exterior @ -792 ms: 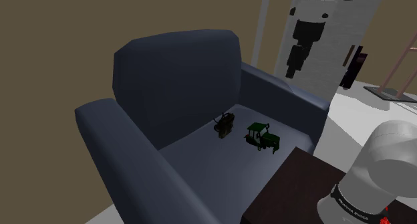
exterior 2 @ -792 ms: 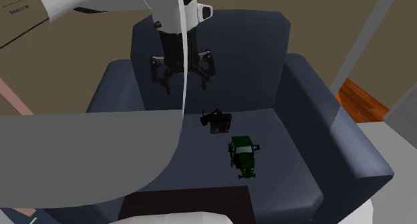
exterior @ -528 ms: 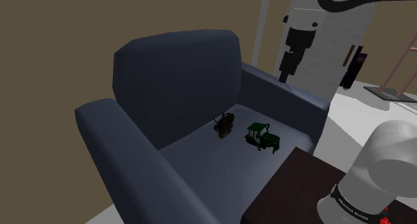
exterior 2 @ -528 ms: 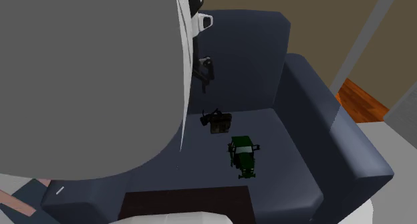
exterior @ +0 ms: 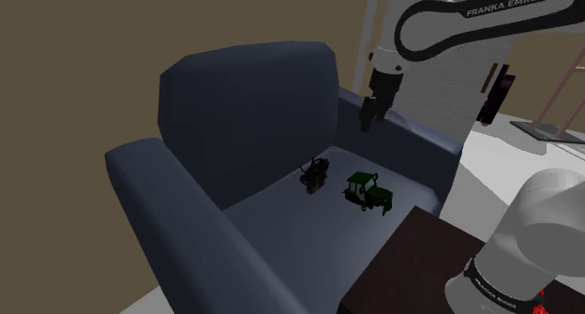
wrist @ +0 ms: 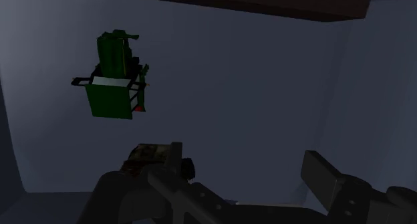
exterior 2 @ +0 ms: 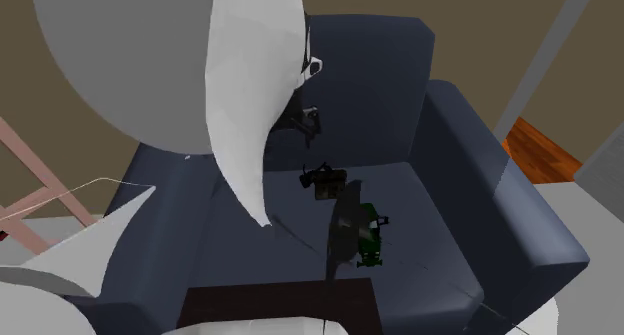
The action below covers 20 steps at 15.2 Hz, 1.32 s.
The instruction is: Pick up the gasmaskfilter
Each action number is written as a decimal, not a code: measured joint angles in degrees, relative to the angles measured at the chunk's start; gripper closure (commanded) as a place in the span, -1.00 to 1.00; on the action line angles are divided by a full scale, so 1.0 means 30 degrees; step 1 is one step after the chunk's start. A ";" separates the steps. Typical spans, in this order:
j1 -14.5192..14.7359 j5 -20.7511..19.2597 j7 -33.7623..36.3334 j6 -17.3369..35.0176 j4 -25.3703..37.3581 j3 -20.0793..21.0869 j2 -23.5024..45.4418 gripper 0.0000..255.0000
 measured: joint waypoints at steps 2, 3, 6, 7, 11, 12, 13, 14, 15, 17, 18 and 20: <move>-0.0010 0.0134 0.0046 0.1188 0.0044 -0.0143 0.1107 -1.00; -0.0011 0.0208 0.0063 0.1786 0.0025 -0.0207 0.1631 -1.00; 0.0018 0.0495 0.0125 0.3581 0.0210 -0.0382 0.3438 -1.00; 0.0029 0.0621 0.0094 0.4263 0.0302 -0.0461 0.4156 -1.00; 0.0134 0.1255 0.0072 0.6691 0.1021 -0.0637 0.7078 -1.00; 0.0119 0.1463 -0.0069 0.7120 0.1480 -0.0732 0.7906 -1.00; 0.0112 0.1674 -0.0183 0.7623 0.1788 -0.0796 0.8675 -1.00; 0.0124 0.1891 -0.0239 0.8076 0.2113 -0.0817 0.9405 -1.00; 0.0133 0.2099 -0.0283 0.8556 0.2236 -0.0823 0.9964 -1.00; 0.0099 0.2631 -0.0500 0.9376 0.3086 -0.0840 1.1538 -1.00; 0.0090 0.2848 -0.0531 0.9659 0.3451 -0.0819 1.2138 -1.00; 0.0061 0.3329 -0.0593 1.0173 0.4567 -0.0718 1.3655 -1.00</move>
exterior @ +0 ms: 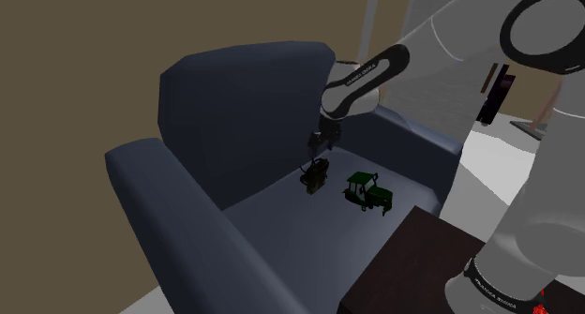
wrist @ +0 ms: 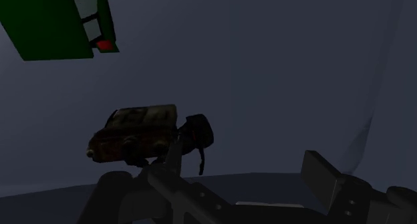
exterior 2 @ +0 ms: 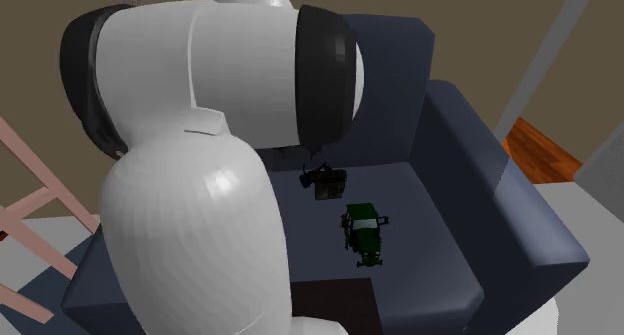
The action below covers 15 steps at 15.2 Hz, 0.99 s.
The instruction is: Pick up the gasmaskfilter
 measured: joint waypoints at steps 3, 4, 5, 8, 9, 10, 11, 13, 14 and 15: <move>-0.0299 0.0802 -0.0418 0.0844 0.1585 0.0153 0.2320 -1.00; -0.0420 0.1032 -0.0545 0.1072 0.2030 0.0207 0.2950 -1.00; -0.0599 0.1261 -0.0710 0.1134 0.2810 0.0262 0.3755 -1.00; -0.0755 0.1735 -0.0616 0.1464 0.4762 0.0500 0.5890 -1.00; -0.0929 0.1929 -0.0724 0.1621 0.5540 0.0596 0.6761 -1.00; -0.0943 0.2029 -0.0599 0.1627 0.6371 0.0662 0.7553 -1.00; -0.1018 0.2155 -0.0567 0.1714 0.7123 0.0747 0.8323 -1.00; -0.1239 0.2319 -0.0582 0.1640 0.8515 0.0847 0.9575 -1.00; -0.1285 0.2369 -0.0598 0.1732 0.8773 0.0886 0.9908 -1.00; -0.1325 0.2417 -0.0645 0.1880 0.8872 0.0928 1.0148 -1.00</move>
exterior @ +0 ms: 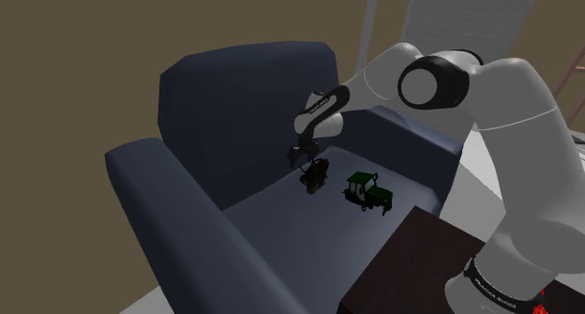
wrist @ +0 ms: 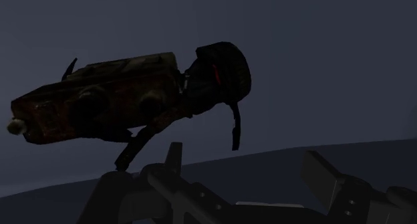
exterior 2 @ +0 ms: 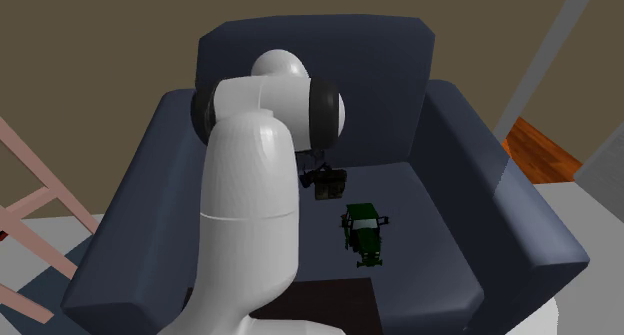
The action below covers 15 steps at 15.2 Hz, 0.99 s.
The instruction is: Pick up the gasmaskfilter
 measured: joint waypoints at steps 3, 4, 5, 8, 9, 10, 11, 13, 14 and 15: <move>-0.0033 0.0097 -0.0070 0.0436 0.0100 0.0097 0.0517 -1.00; -0.0063 0.0124 -0.0110 0.0546 0.0210 0.0131 0.0738 -1.00; -0.0094 0.0166 -0.0162 0.0742 0.0301 0.0181 0.1015 -1.00; -0.0145 0.0212 -0.0236 0.0950 0.0328 0.0229 0.1261 1.00; -0.0154 0.0217 -0.0248 0.0971 0.0319 0.0233 0.1272 1.00; -0.0157 0.0220 -0.0252 0.0982 0.0313 0.0235 0.1276 1.00; -0.0155 0.0222 -0.0256 0.0990 0.0313 0.0242 0.1273 1.00; -0.0156 0.0224 -0.0258 0.0995 0.0309 0.0243 0.1272 1.00; -0.0155 0.0224 -0.0257 0.0996 0.0309 0.0243 0.1272 1.00; -0.0155 0.0224 -0.0257 0.0996 0.0308 0.0243 0.1272 1.00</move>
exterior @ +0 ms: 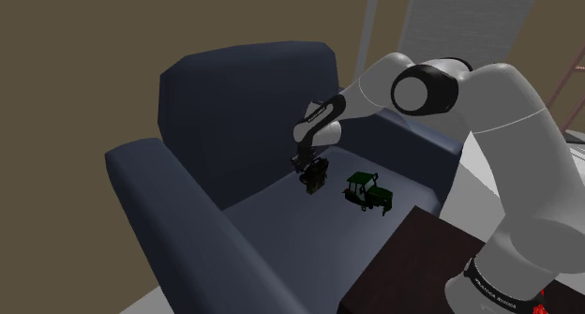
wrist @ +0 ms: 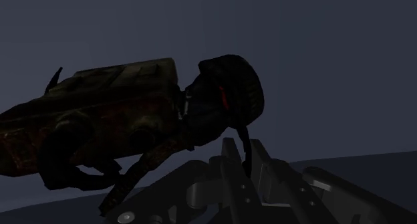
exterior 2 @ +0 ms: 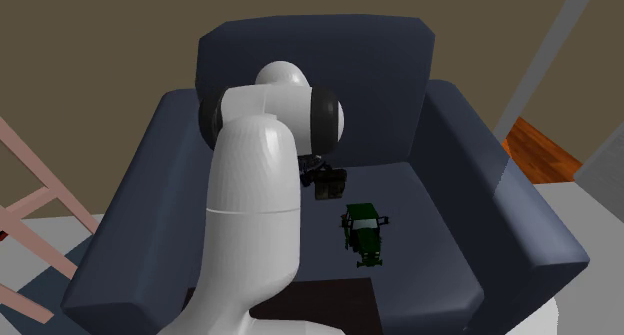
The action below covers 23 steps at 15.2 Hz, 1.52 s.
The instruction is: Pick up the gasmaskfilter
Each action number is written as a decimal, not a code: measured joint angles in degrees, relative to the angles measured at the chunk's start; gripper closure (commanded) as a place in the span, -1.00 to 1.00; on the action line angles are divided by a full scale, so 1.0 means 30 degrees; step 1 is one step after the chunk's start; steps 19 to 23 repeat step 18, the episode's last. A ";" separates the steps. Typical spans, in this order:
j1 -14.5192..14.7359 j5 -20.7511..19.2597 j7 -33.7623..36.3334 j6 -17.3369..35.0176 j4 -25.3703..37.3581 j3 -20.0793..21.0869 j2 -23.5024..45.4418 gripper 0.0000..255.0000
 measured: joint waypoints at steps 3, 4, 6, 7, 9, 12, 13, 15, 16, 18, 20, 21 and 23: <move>0.0019 -0.0023 0.0037 -0.0116 -0.0009 -0.0029 -0.0098 1.00; 0.0040 -0.0039 0.0063 -0.0188 -0.0094 -0.0051 -0.0251 1.00; 0.0104 -0.0099 0.0160 -0.0454 -0.0133 -0.0117 -0.0554 1.00; 0.0086 -0.0129 0.0157 -0.0637 -0.0172 -0.0153 -0.0766 1.00; 0.0142 -0.0190 0.0242 -0.0903 -0.0289 -0.0221 -0.1153 1.00; 0.0212 -0.0282 0.0353 -0.1299 -0.0453 -0.0315 -0.1716 1.00; 0.0248 -0.0320 0.0414 -0.1462 -0.0459 -0.0350 -0.1884 1.00; 0.0290 -0.0405 0.0515 -0.1866 -0.0391 -0.0425 -0.2223 1.00; 0.0284 -0.0431 0.0515 -0.2002 -0.0461 -0.0453 -0.2426 1.00; 0.0313 -0.0493 0.0581 -0.2269 -0.0472 -0.0508 -0.2707 1.00; 0.0313 -0.0493 0.0581 -0.2269 -0.0472 -0.0508 -0.2707 1.00; 0.0313 -0.0493 0.0581 -0.2269 -0.0472 -0.0508 -0.2707 1.00; 0.0313 -0.0493 0.0581 -0.2269 -0.0472 -0.0508 -0.2707 1.00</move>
